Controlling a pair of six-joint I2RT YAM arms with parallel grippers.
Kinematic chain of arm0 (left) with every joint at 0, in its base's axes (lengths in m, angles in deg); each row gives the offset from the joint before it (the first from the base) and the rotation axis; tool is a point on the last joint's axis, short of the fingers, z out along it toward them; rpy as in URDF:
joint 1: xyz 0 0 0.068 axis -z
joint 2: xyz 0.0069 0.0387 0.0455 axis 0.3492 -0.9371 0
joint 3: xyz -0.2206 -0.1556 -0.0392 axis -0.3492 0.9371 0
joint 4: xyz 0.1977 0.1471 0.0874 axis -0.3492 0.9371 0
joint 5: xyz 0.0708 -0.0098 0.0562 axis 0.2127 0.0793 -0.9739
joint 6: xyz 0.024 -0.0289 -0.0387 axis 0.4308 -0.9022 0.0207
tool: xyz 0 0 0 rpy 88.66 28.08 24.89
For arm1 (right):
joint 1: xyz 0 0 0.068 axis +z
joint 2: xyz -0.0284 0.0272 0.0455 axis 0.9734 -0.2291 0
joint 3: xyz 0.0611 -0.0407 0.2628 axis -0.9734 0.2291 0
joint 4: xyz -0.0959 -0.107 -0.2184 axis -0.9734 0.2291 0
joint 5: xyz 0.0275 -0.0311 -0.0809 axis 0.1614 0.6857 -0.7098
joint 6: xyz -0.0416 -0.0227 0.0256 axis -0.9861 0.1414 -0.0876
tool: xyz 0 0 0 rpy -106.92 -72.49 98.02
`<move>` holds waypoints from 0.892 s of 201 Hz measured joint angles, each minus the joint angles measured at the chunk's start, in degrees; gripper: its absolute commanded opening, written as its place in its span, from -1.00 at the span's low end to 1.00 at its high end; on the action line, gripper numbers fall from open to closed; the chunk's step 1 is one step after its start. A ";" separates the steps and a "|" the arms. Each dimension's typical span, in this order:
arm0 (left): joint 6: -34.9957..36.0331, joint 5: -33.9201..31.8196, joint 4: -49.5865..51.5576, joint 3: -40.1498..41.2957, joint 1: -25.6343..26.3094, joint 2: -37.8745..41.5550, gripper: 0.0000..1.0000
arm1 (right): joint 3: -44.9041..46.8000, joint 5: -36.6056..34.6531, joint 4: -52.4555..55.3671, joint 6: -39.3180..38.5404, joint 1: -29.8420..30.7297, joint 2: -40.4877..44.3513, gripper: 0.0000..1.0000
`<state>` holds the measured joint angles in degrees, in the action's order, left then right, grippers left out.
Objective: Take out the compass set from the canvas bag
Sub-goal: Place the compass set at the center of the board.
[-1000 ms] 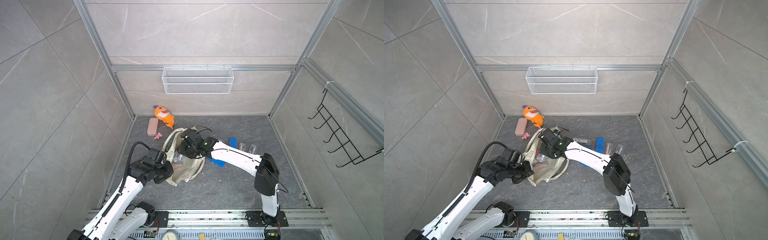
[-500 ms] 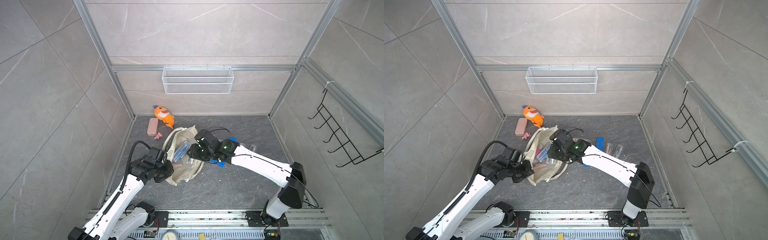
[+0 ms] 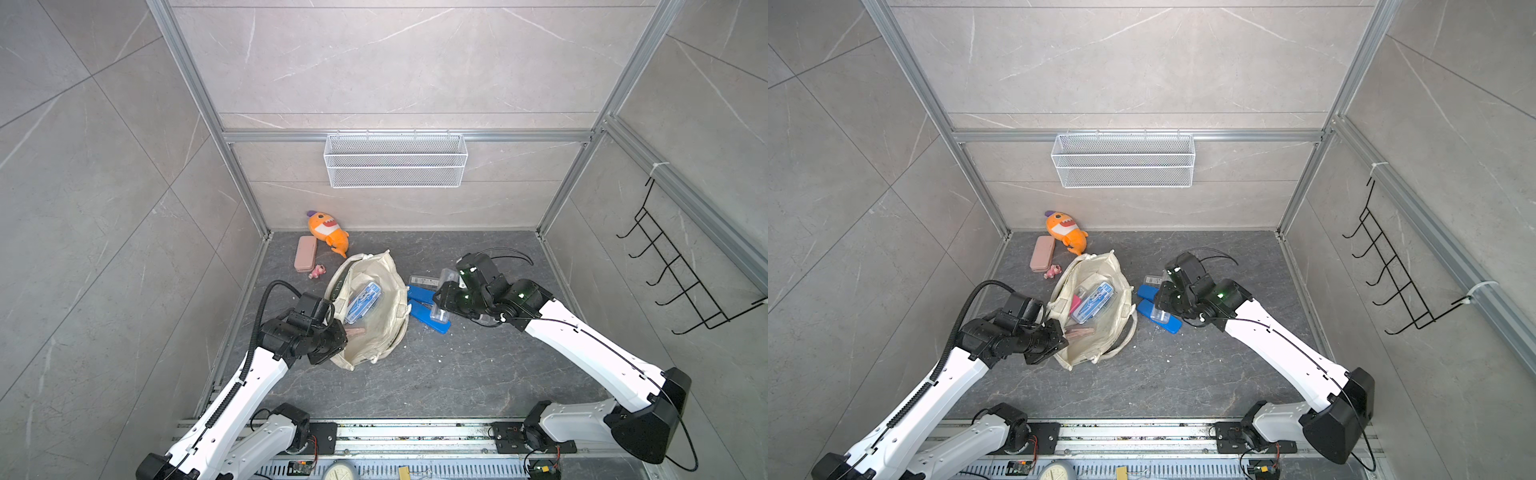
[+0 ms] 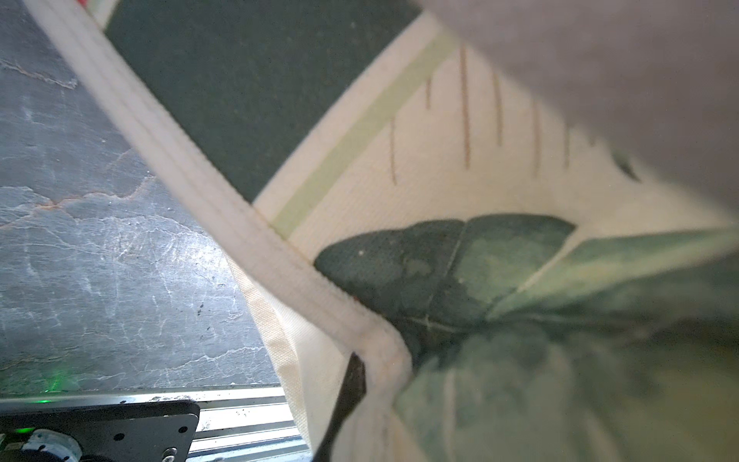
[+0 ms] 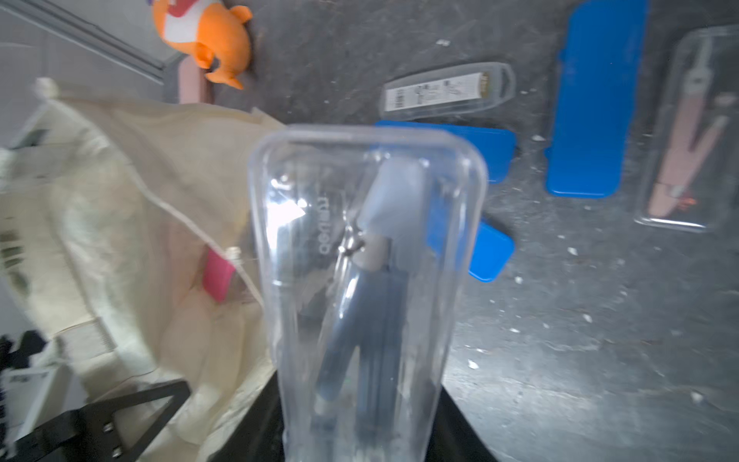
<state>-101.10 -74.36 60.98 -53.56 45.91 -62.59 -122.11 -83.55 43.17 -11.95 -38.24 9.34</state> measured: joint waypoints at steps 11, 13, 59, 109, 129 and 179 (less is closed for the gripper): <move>0.00 0.00 0.00 0.00 0.00 -0.07 -1.00 | 2.47 0.15 0.79 -0.48 -1.73 0.85 -0.36; 0.00 0.00 0.00 0.00 0.00 -0.09 -1.00 | 2.86 0.24 0.76 -0.57 -1.97 0.98 -0.36; 0.00 0.11 -0.02 0.00 0.00 -0.26 -1.00 | 15.45 2.14 0.66 -2.56 -10.54 2.80 -0.39; 0.02 0.20 -0.09 -0.02 0.00 -0.33 -1.00 | 23.58 3.76 -0.87 -5.70 -21.51 -0.79 -0.37; 0.02 0.22 -0.22 0.00 0.00 -0.35 -1.00 | 23.74 3.72 -1.33 -7.98 -26.53 -3.91 -0.39; 0.00 0.26 -0.42 -0.02 0.00 -0.57 -1.00 | 22.60 3.30 -1.62 -14.82 -39.76 -11.13 -0.37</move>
<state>-101.10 -74.10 60.56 -53.58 45.91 -63.15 -99.51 -80.25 41.55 -26.76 -77.99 -1.79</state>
